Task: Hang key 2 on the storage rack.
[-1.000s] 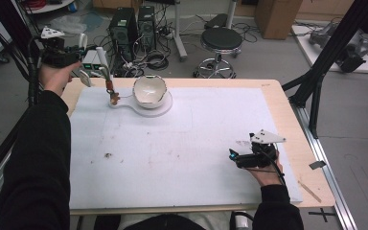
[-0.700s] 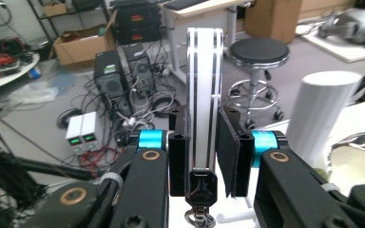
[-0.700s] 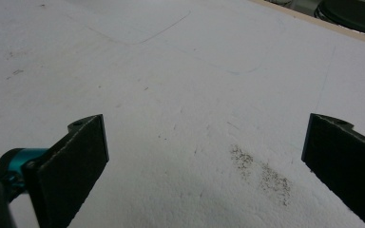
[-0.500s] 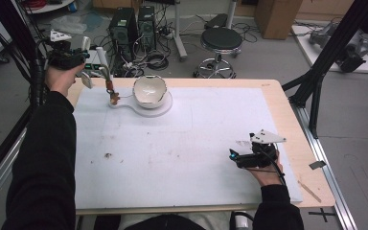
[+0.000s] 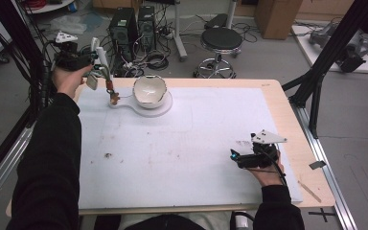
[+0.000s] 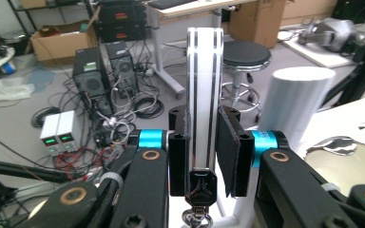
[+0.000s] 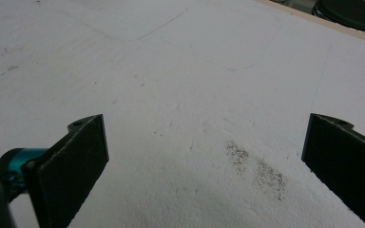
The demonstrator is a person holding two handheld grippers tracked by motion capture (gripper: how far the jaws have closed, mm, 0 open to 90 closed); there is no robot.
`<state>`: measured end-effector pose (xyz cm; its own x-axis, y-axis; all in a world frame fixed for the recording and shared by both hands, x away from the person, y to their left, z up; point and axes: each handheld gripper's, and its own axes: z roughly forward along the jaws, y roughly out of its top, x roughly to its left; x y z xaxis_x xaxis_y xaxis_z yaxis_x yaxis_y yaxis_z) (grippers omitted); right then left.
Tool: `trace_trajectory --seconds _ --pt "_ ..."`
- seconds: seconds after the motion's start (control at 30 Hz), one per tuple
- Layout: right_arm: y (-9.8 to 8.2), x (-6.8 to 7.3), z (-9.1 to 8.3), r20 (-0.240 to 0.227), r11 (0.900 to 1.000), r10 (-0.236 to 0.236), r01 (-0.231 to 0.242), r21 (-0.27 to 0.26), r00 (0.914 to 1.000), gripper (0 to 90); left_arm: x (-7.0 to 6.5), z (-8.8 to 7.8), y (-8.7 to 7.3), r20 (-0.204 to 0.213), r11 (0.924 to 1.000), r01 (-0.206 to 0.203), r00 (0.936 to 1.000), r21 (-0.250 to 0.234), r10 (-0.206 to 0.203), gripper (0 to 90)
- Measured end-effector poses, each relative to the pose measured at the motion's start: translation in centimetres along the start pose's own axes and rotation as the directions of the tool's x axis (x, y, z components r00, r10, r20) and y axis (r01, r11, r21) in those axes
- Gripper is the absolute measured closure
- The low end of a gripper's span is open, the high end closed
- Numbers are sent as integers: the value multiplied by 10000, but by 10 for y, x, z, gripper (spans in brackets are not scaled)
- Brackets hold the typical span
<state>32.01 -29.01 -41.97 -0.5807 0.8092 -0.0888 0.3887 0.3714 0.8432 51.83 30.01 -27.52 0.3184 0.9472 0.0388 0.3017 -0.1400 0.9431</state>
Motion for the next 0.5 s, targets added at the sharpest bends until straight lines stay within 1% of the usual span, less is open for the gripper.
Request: trace_trajectory --seconds 0.03,0.13,0.17,0.2,0.23,0.27,0.33,0.37,0.43,0.5 --pt "0 0 0 0 10000 0 0 0 10000 7 0 -1 0 78 10000 37 10000 -52 -36 752" --pt "0 0 0 -12 10000 -7 7 -9 10000 6 0 -4 -4 26 9994 227 9997 -270 -226 752" --pt "0 0 0 -13 10000 -29 29 0 10000 6 3 -6 -9 112 9973 620 9980 -389 -616 752" --pt "0 0 1 -13 10000 -26 26 -17 10000 7 5 -7 -12 118 9955 819 9966 -478 -814 752" --pt "0 -1 1 -15 10000 -51 51 -39 10000 7 5 -7 -12 118 9955 819 9966 -478 -814 752" --pt "0 -1 1 -6 10000 -55 55 -45 10000 7 6 -8 -14 162 9944 928 9956 -507 -921 752" --pt "1 -1 1 -17 10000 -20 20 -49 10000 7 8 -9 -19 292 9901 1270 9917 -606 -1254 752" --pt "1 -1 1 -14 10000 -15 15 -54 10000 7 9 -10 -22 279 9892 1335 9909 -612 -1320 753" --pt "1 -1 1 -21 10000 0 0 -60 10000 7 9 -11 -24 322 9884 1397 9899 -602 -1379 752" --pt "1 -1 1 -22 10000 7 -7 -59 10000 6 9 -11 -27 494 9839 1670 9852 -634 -1640 753"
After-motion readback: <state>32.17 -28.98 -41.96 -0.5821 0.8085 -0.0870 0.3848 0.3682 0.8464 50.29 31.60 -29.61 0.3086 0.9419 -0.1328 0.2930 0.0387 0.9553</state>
